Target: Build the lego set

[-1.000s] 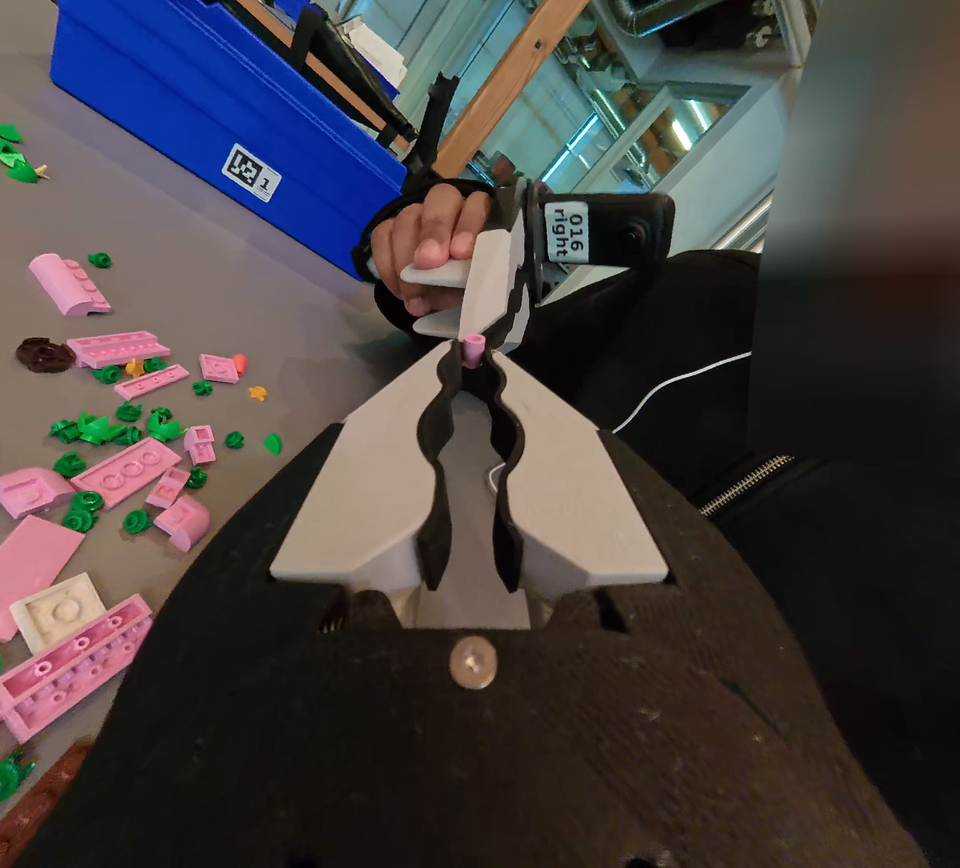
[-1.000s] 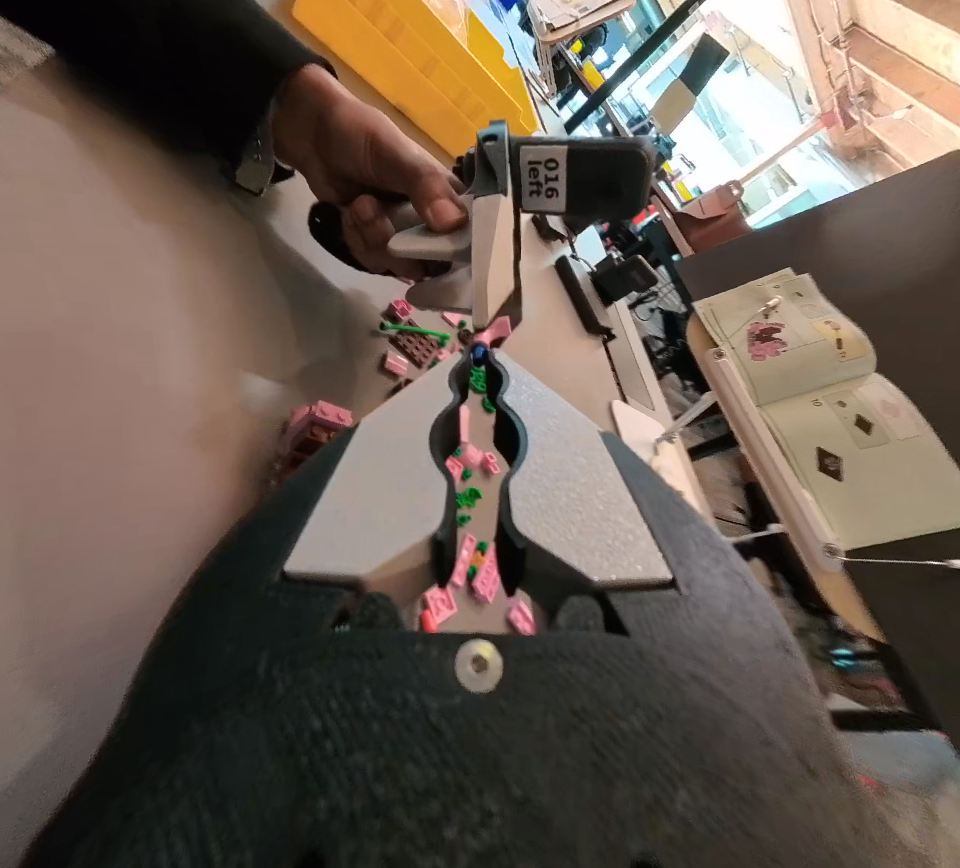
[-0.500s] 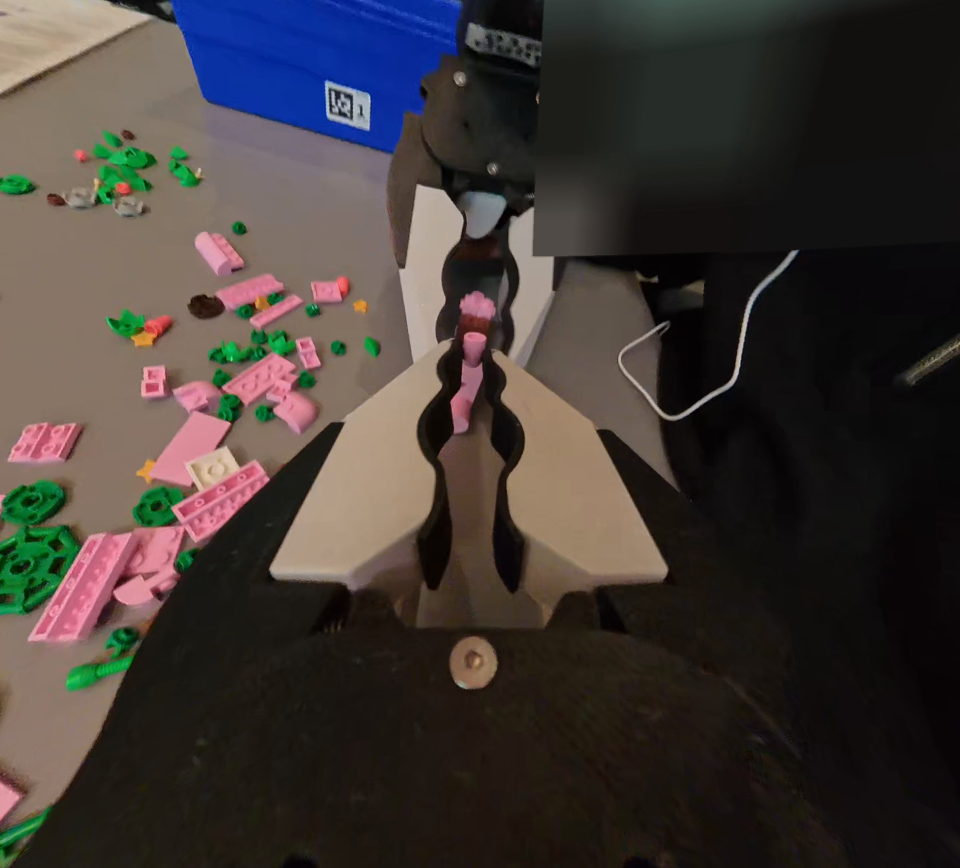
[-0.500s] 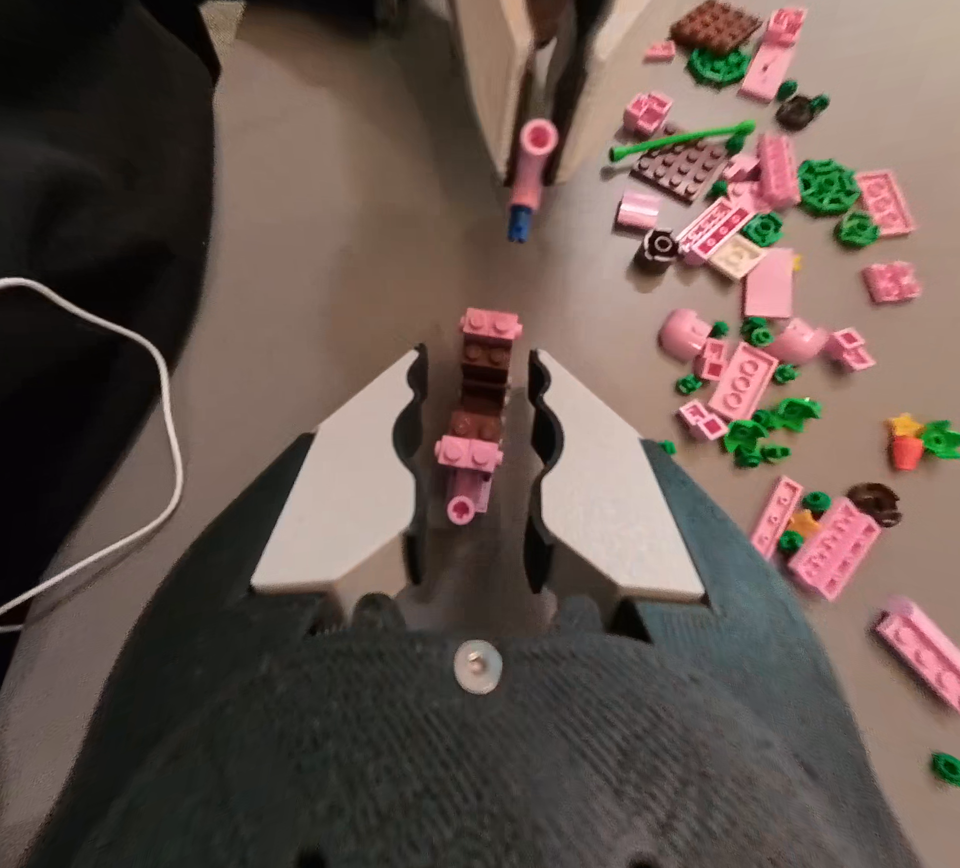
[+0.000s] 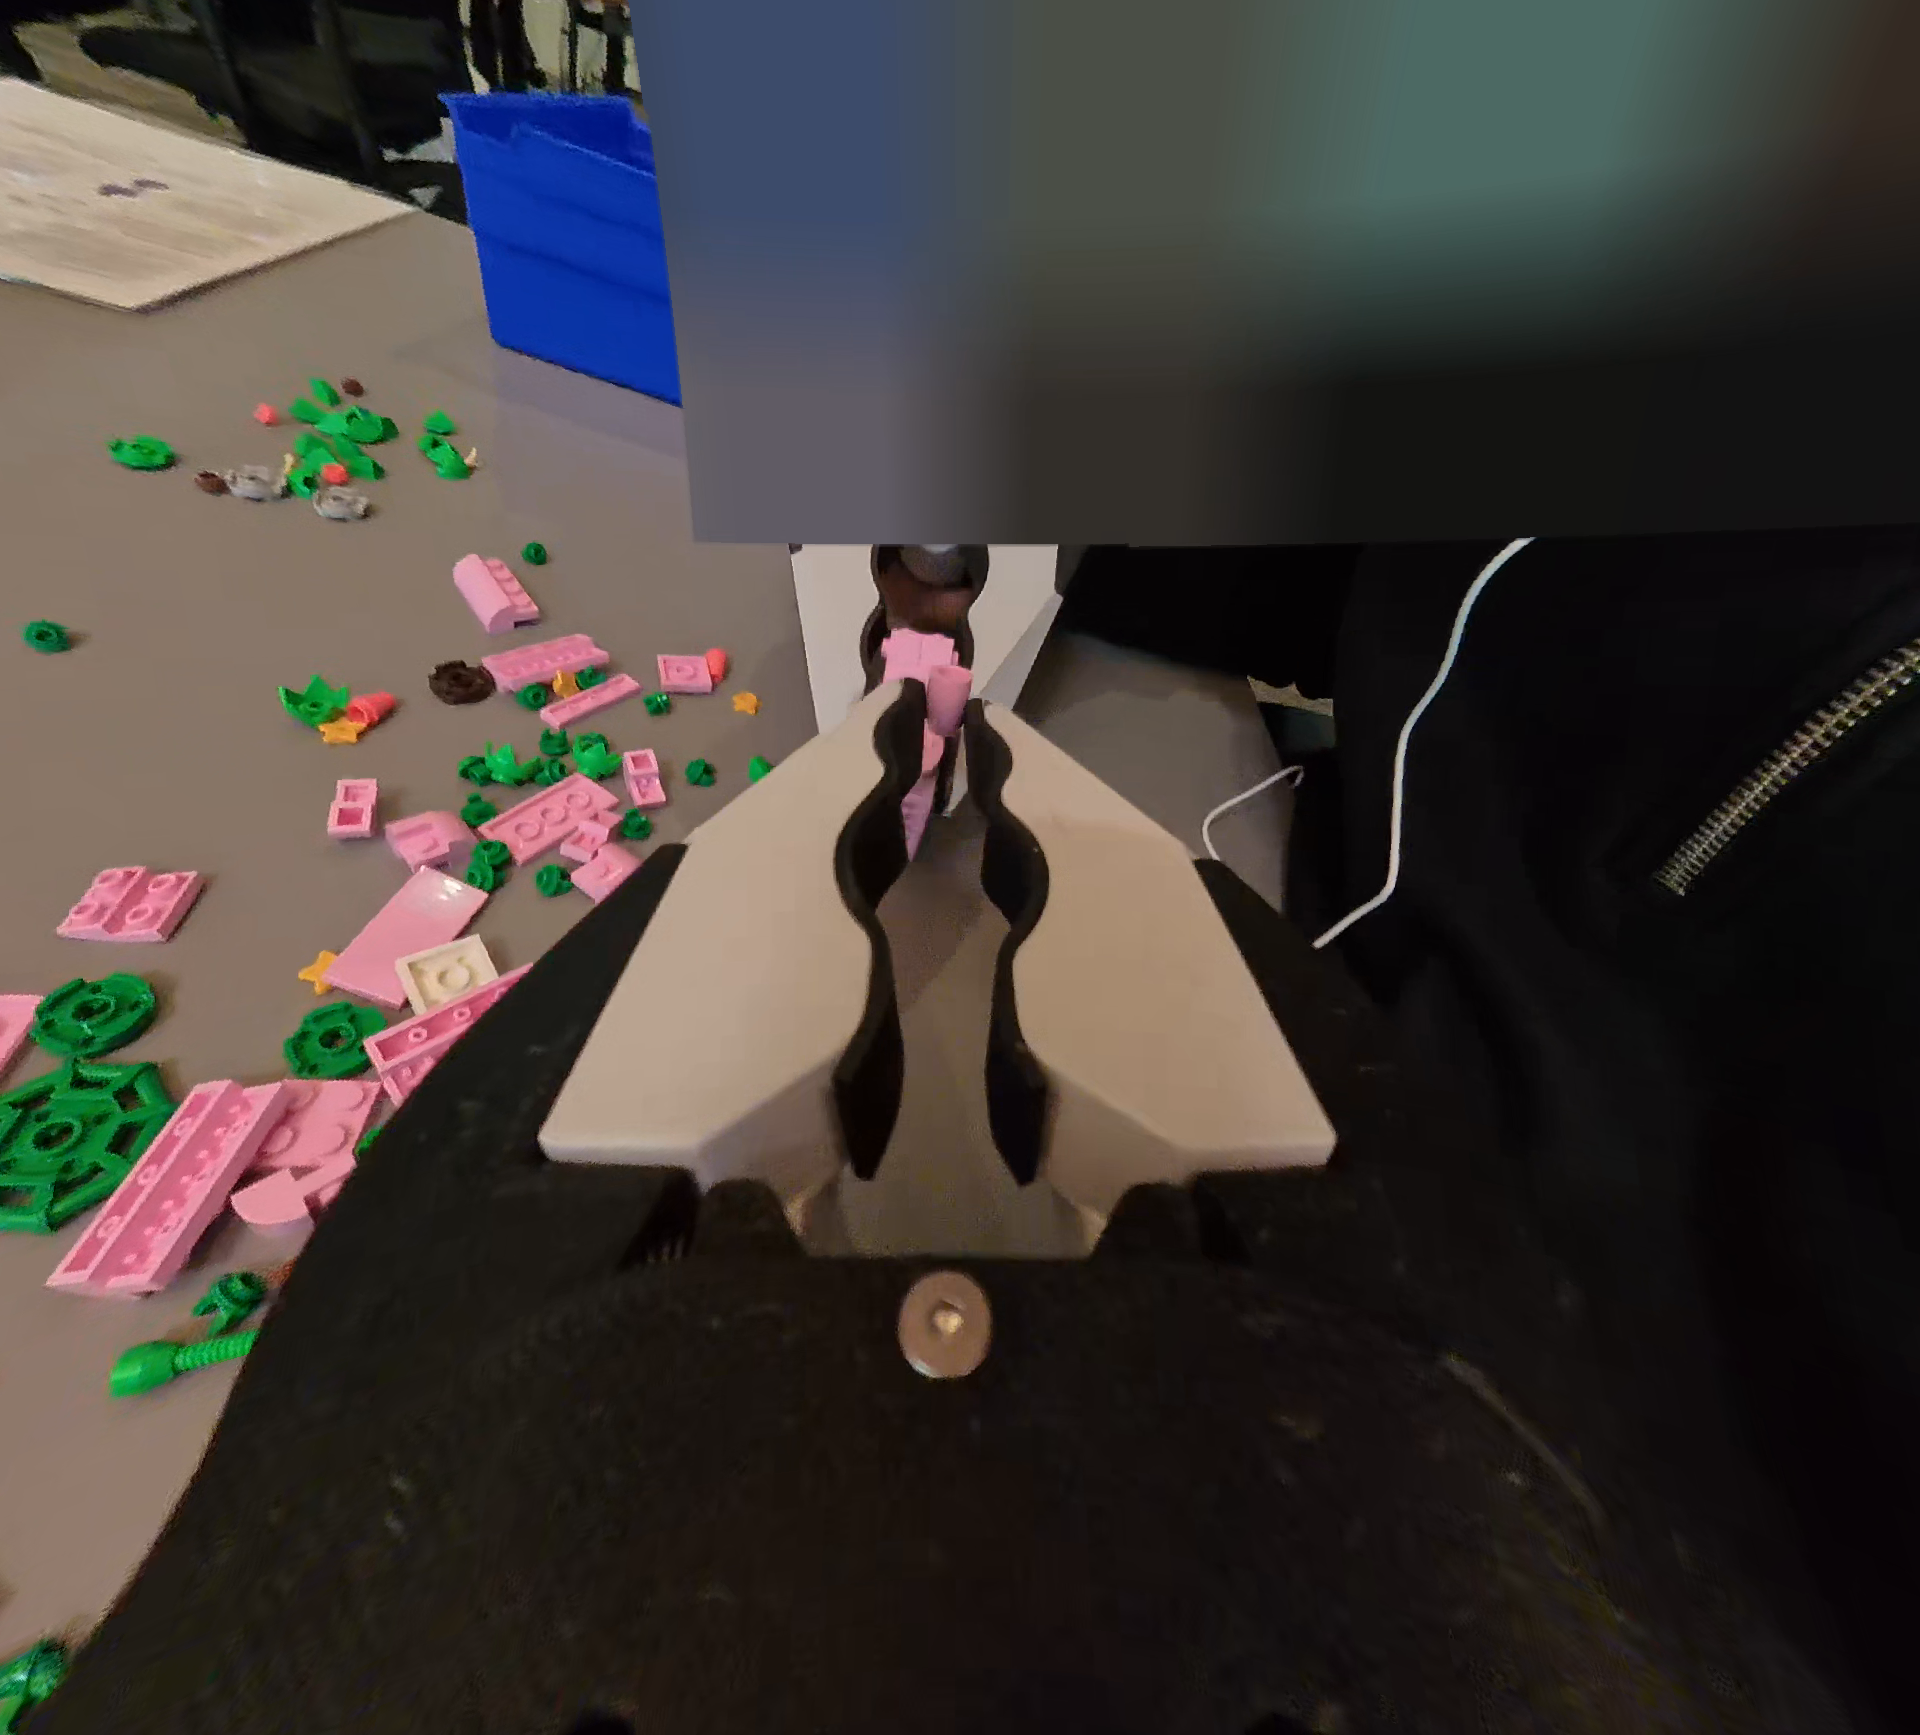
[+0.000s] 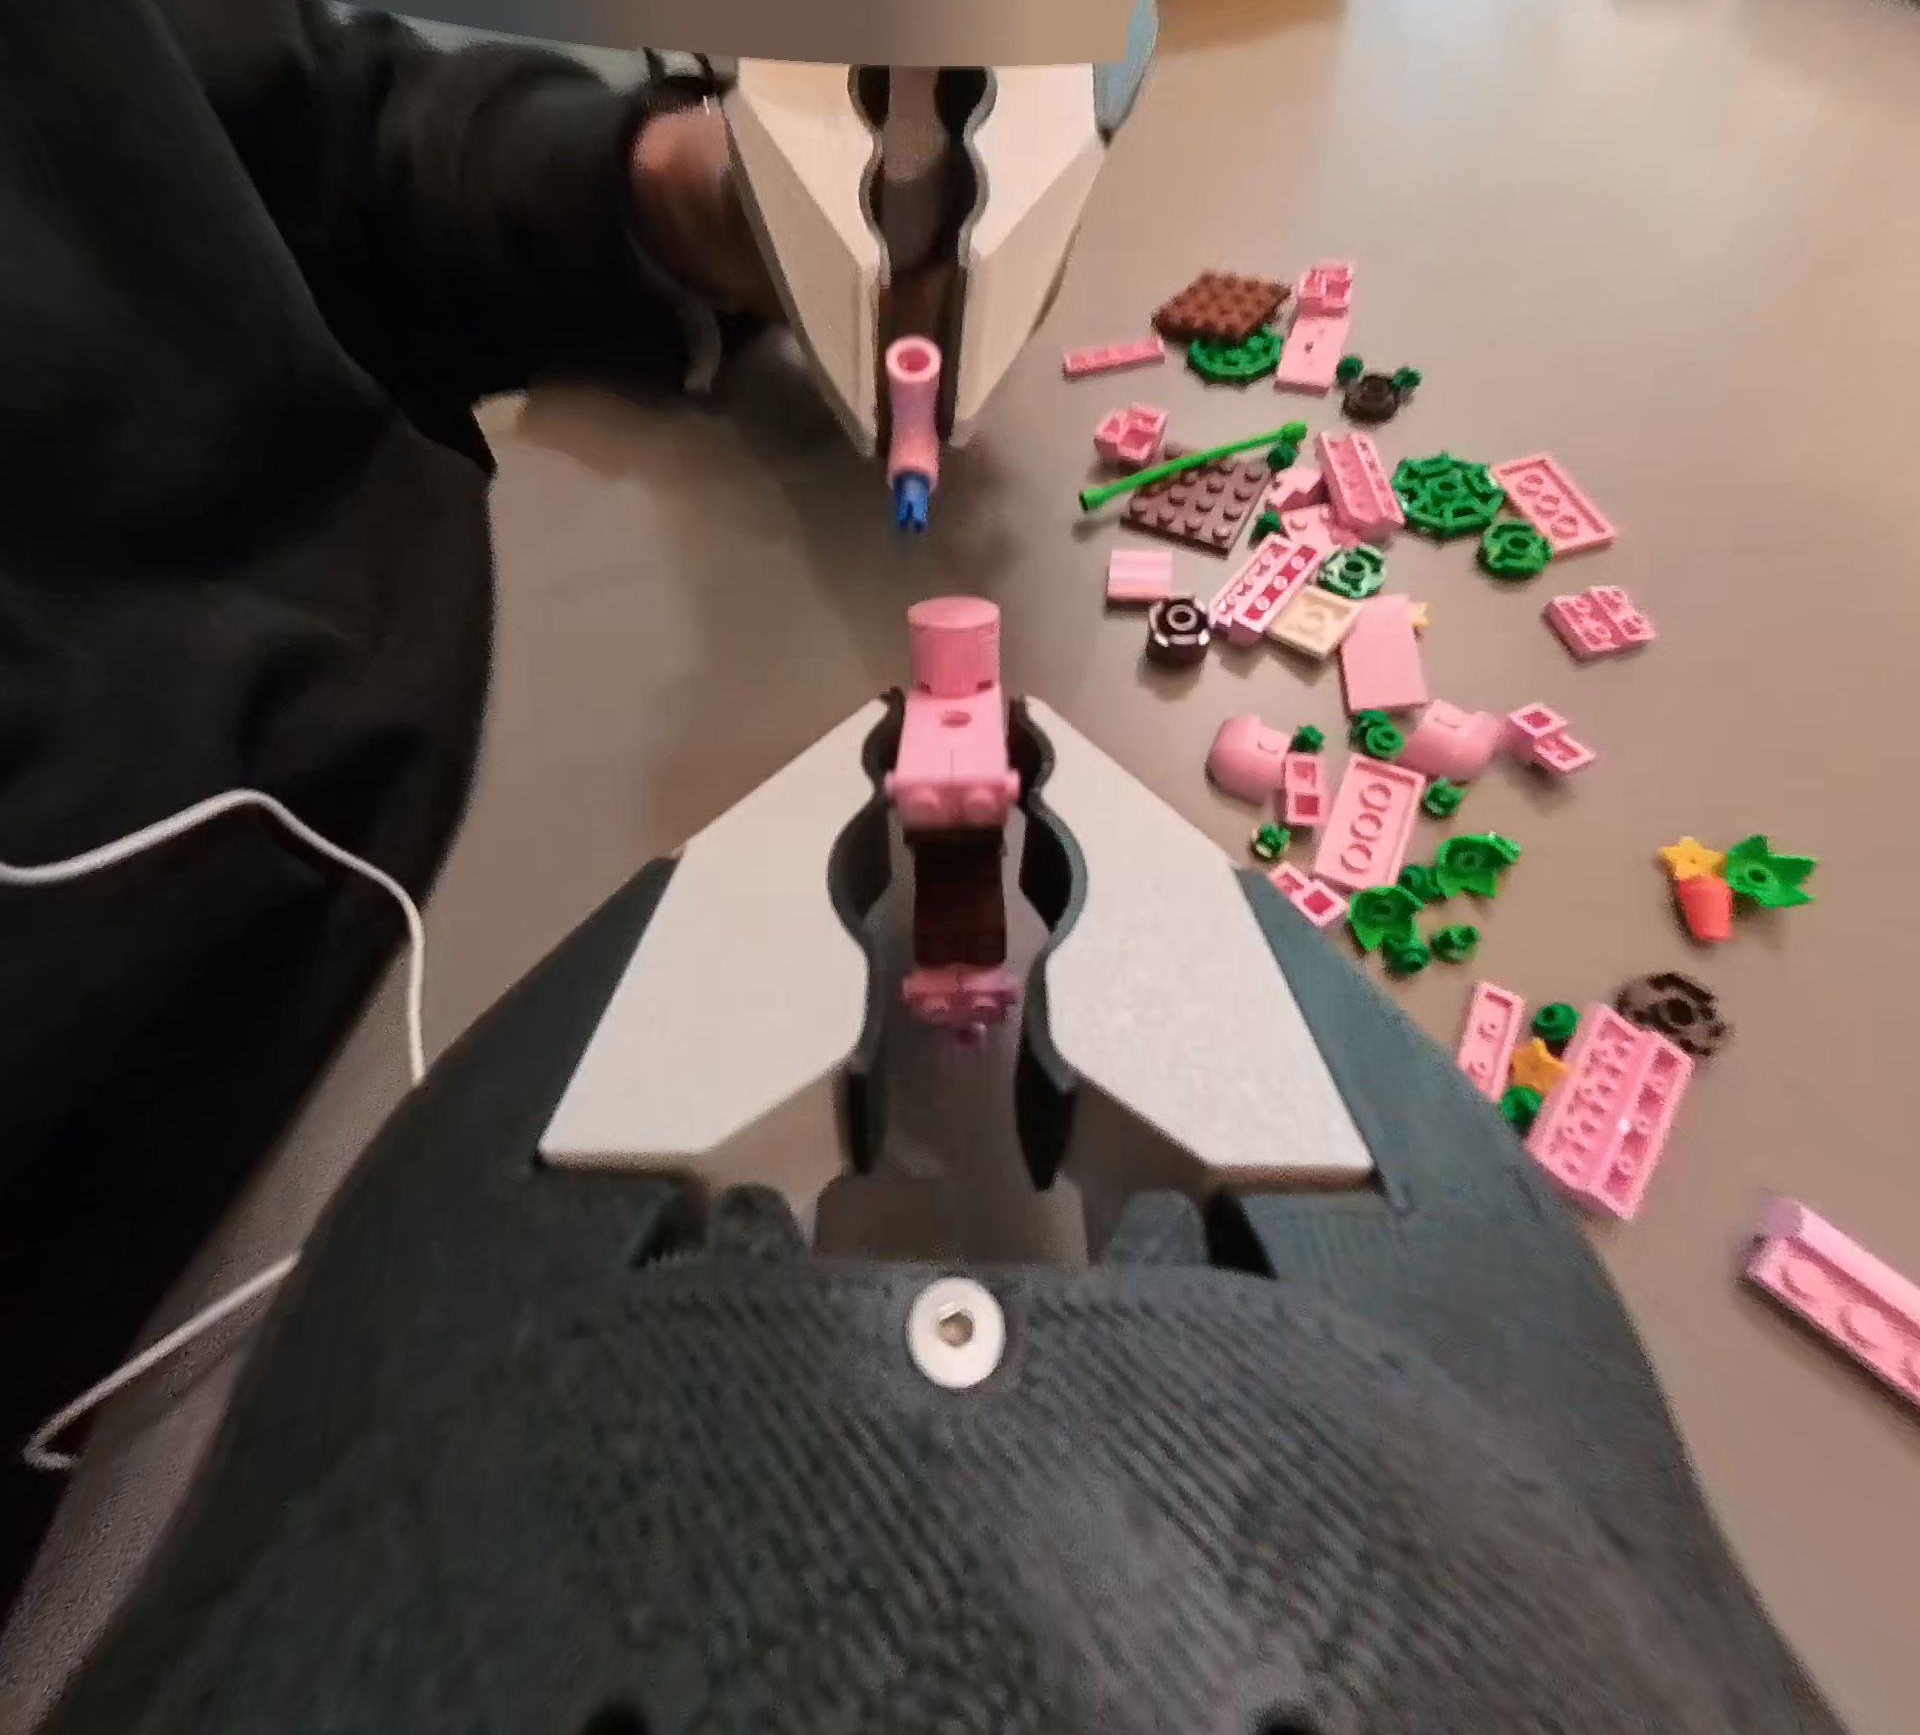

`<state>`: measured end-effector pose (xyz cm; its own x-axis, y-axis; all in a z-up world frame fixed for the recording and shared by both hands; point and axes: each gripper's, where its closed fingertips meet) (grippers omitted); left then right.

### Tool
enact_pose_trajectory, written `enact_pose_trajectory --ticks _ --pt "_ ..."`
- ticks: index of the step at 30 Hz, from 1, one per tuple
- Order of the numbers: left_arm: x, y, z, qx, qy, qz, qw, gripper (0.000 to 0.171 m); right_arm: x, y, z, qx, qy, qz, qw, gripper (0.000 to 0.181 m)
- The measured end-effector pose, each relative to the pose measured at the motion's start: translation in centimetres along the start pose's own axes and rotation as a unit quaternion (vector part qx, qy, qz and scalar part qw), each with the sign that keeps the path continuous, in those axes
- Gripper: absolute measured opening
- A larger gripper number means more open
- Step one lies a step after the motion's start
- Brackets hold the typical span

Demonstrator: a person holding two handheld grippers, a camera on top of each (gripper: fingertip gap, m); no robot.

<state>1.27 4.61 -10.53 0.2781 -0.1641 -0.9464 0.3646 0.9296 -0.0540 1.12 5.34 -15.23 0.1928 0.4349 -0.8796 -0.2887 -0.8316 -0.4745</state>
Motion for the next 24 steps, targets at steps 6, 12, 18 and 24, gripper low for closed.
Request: enact_pose_trajectory --ticks 6,12,18,24 --pt "0.3 0.6 0.2 -0.004 0.011 -0.018 1.0 0.005 -0.6 0.3 -0.3 -0.012 0.025 0.017 0.999 0.019" --pt "0.7 0.9 0.2 -0.014 0.026 -0.042 0.999 0.005 -0.8 0.8 -0.6 0.005 0.007 0.023 1.0 0.019" --pt "1.3 0.5 -0.3 -0.04 0.034 -0.071 0.996 0.005 -0.7 1.4 -0.7 0.025 -0.02 0.023 0.999 0.019" --pt "1.8 0.1 -0.5 -0.038 0.025 -0.087 0.995 0.005 -0.6 1.3 -1.0 0.018 -0.026 0.023 0.999 0.018"
Point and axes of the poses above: each gripper's, where its closed fingertips meet, y out along the fingers, x out of its underside, z = x × y across the jaws, and after that the axes turned 13 degrees about x, right-handed
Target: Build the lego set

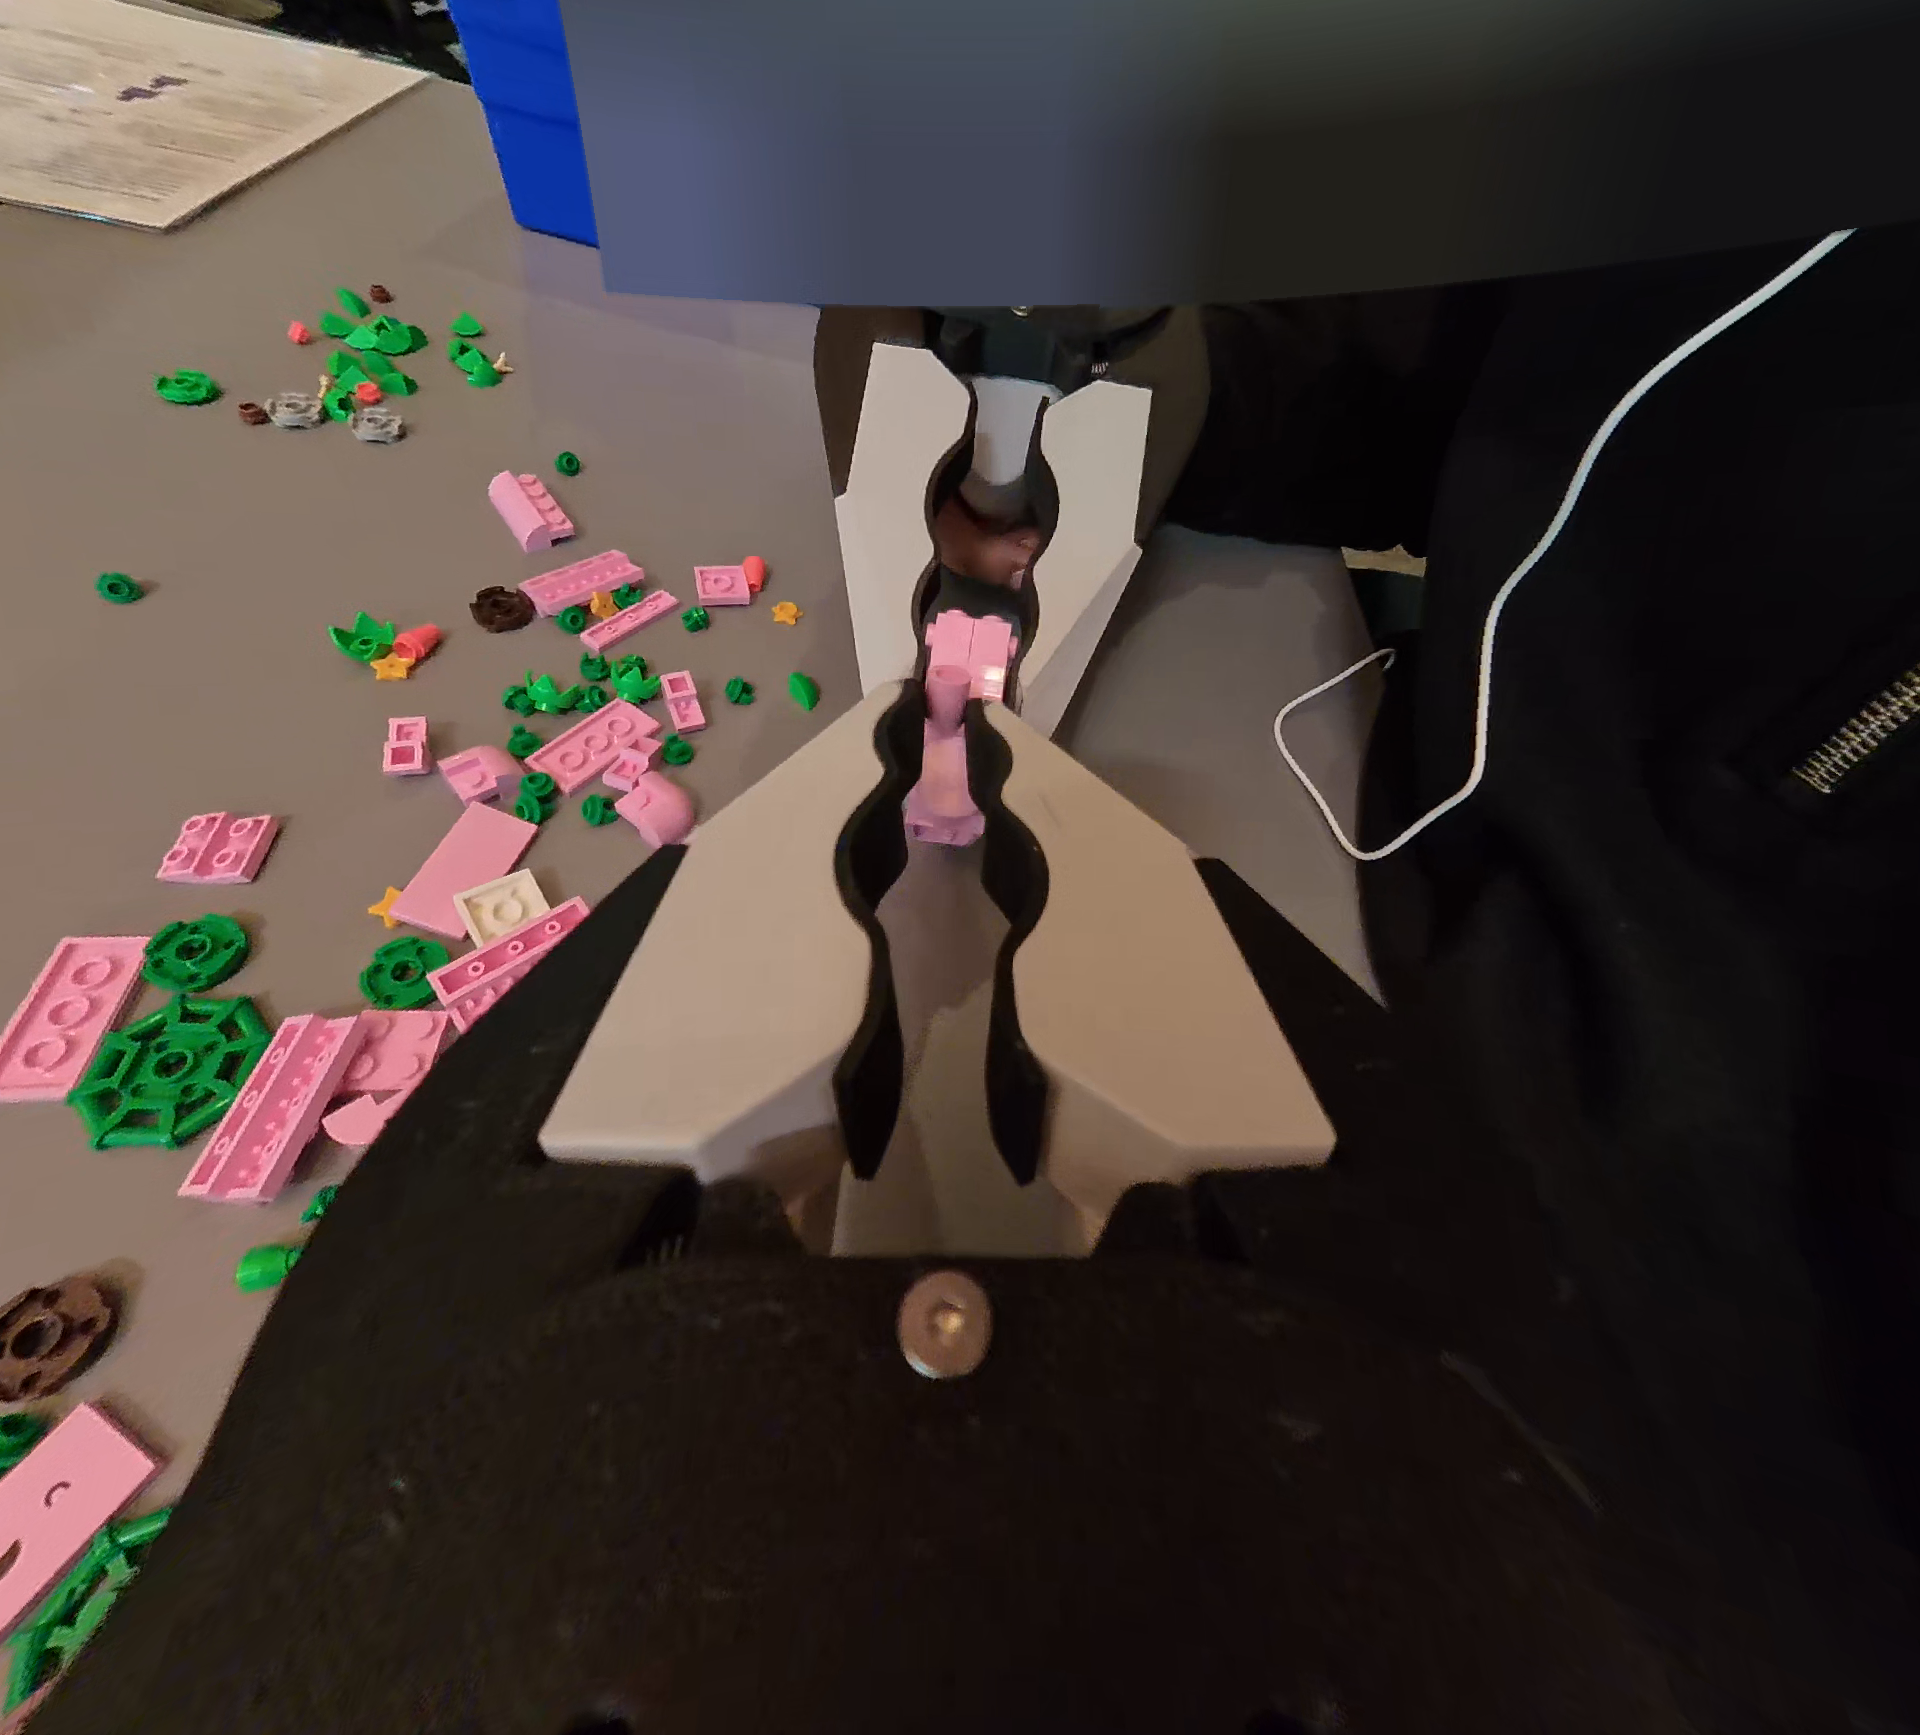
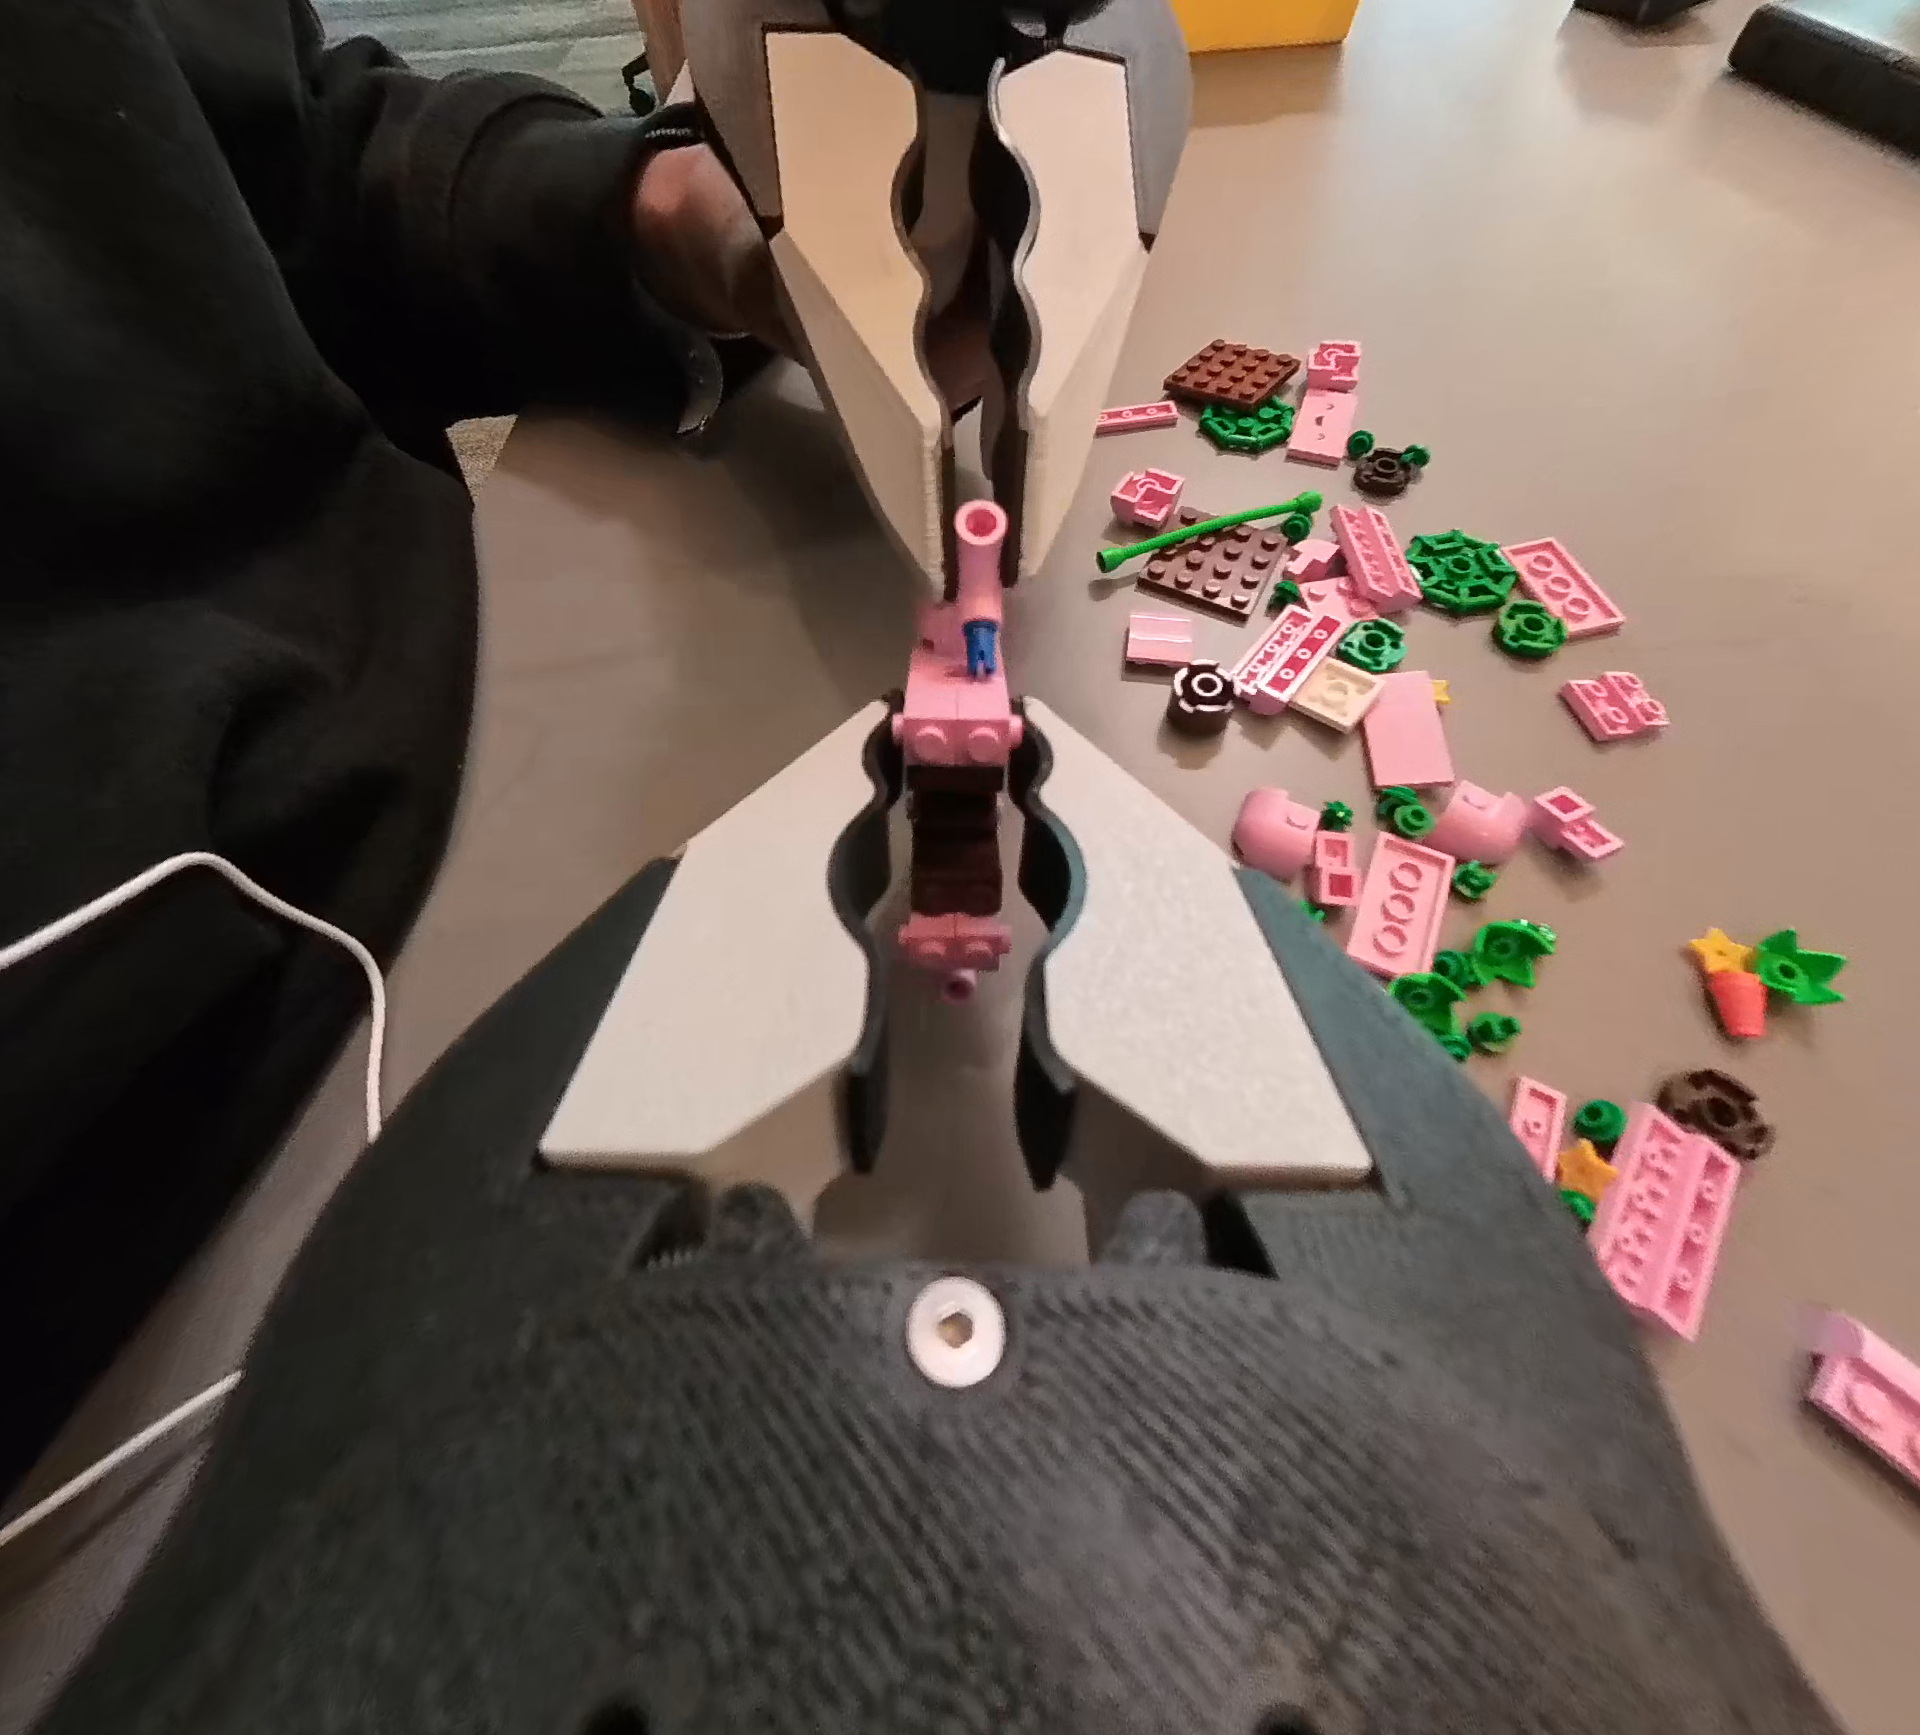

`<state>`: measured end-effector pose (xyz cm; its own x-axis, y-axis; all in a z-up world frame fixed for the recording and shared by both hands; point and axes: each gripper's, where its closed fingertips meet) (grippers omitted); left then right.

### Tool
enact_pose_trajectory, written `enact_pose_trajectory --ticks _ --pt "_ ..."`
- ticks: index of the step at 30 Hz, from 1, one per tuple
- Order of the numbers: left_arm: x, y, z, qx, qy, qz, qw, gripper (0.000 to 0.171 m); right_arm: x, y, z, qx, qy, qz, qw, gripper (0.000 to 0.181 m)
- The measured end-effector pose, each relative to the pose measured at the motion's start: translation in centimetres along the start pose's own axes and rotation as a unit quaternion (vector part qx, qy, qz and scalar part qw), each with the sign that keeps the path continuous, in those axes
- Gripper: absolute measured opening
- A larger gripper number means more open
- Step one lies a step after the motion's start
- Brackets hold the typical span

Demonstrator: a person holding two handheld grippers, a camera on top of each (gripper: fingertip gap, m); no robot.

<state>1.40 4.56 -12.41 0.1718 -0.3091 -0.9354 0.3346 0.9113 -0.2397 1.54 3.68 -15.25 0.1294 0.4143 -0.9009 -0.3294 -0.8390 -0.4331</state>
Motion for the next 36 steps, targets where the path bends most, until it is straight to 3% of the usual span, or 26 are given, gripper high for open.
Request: enact_pose_trajectory --ticks 8,22,36 --pt "0.3 0.0 0.8 0.036 -0.017 -0.005 0.999 0.005 0.0 0.1 0.0 0.005 -0.007 0.0 1.0 0.018" --pt "1.8 -0.8 0.3 -0.021 -0.078 -0.088 0.993 0.005 1.0 0.9 -0.1 0.041 -0.076 -0.029 0.996 0.016" --pt "3.2 -0.6 0.4 0.02 -0.097 -0.074 0.992 0.006 2.2 1.2 -0.7 0.018 -0.068 -0.064 0.995 0.016"
Point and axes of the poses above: each gripper's, where its closed fingertips meet, y out along the fingers, x out of its underside, z = x × y across the jaws, and after that the axes turned 13 degrees about x, right-handed
